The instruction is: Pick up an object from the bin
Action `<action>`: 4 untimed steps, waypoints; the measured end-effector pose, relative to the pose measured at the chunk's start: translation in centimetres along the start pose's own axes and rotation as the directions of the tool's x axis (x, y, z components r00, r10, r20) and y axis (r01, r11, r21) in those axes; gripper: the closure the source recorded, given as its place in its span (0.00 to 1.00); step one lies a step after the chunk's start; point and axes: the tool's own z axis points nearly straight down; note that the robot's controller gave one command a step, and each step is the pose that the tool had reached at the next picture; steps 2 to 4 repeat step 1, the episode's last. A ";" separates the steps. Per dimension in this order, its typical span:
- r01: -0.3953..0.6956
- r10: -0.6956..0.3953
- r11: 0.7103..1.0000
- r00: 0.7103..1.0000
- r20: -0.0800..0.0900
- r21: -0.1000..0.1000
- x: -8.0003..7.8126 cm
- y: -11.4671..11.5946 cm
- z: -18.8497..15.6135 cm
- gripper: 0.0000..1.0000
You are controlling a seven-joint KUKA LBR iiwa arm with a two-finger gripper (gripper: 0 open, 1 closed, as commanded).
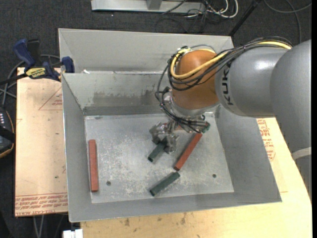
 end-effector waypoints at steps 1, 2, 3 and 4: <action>0.150 -0.150 0.989 0.989 0.009 0.007 -7.6 2.5 -16.6 1.00; 0.150 -0.150 0.989 0.989 0.009 0.007 -7.6 2.5 -16.6 1.00; 0.150 -0.150 0.989 0.989 0.009 0.007 -7.6 2.5 -16.6 1.00; 0.150 -0.150 0.989 0.989 0.009 0.007 -7.6 2.5 -16.6 1.00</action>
Offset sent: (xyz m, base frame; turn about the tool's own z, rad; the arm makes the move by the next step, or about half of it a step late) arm 0.0358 0.0659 0.1604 -0.1502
